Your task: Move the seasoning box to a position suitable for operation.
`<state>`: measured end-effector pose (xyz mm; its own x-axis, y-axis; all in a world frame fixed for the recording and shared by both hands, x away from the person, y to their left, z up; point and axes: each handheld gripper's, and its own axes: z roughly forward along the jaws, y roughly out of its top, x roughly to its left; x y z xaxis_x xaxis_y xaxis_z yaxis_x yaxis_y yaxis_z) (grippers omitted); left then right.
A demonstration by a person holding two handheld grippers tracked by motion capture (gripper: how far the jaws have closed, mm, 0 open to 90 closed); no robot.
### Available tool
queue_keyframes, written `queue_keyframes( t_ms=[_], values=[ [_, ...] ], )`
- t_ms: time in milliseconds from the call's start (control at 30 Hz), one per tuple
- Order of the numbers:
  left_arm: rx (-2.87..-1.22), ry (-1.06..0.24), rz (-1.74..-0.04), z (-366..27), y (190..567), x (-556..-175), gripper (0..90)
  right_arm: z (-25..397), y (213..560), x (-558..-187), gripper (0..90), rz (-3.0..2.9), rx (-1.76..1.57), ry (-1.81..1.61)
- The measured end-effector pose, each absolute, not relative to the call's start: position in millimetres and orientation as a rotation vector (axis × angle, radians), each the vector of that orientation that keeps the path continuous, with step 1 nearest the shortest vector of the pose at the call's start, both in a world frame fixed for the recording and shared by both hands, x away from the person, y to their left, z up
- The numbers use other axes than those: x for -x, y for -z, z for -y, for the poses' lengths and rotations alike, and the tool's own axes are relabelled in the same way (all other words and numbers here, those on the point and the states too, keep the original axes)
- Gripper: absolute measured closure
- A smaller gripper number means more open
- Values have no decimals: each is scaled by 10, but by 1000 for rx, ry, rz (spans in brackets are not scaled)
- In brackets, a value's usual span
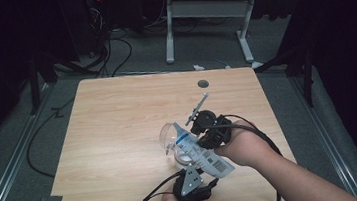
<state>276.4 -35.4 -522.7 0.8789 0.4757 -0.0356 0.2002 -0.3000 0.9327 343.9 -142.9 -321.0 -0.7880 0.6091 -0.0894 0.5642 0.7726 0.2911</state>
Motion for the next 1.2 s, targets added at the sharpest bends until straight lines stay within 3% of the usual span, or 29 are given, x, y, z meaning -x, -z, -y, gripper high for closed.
queue_keyframes(
  t_ms=[400, 1200],
  values=[
    [-1876, -306, -514, 131, 5240, -2718, 510, 1434, 3204, -3436, 900, -2782, -919, -370],
    [-1795, -435, -729, -1159, 5233, -2938, 508, 1553, 3215, -3421, 900, -2754, -963, -369]
  ],
)
